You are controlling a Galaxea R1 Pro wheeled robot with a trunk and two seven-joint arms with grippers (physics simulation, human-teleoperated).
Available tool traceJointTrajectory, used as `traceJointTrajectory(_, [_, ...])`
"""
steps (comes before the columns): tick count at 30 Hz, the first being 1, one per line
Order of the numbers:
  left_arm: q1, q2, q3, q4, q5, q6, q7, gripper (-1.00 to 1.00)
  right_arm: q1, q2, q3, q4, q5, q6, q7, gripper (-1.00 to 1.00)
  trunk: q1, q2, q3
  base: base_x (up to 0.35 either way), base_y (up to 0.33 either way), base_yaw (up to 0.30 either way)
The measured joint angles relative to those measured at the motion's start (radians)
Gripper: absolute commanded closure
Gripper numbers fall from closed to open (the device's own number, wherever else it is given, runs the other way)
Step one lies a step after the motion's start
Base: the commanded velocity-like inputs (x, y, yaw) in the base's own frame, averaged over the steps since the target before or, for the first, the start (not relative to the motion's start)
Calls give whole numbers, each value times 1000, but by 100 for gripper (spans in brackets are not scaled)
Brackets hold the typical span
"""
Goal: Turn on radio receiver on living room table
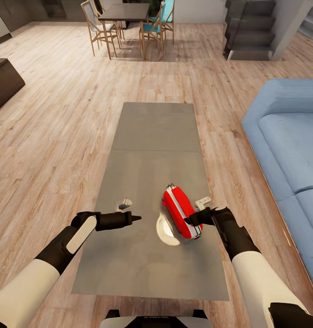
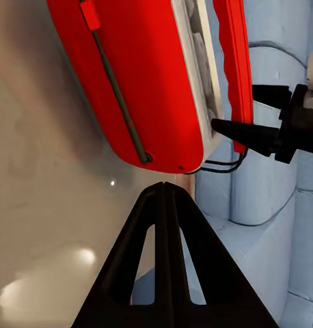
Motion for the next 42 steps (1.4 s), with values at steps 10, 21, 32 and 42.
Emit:
traceJointTrajectory(10, [0, -3, 0, 0, 1, 0, 0, 100, 1, -3, 6, -223, 5, 69, 70, -100, 0, 0, 0, 0, 0, 0])
traceJointTrajectory(21, [0, -5, 0, -9, 9, 0, -1, 100, 5, -17, 74, -551, 8, 311, 288, -100, 0, 0, 0, 0, 0, 0])
traceJointTrajectory(32, [0, -5, 1, -11, 11, 1, -2, 100, 6, -82, 78, -683, 12, 430, 418, -100, 0, 0, 0, 0, 0, 0])
traceJointTrajectory(42, [0, 6, -2, -70, 11, 1, -1, 100, 9, -172, 76, -689, 11, 438, 469, -100, 0, 0, 0, 0, 0, 0])
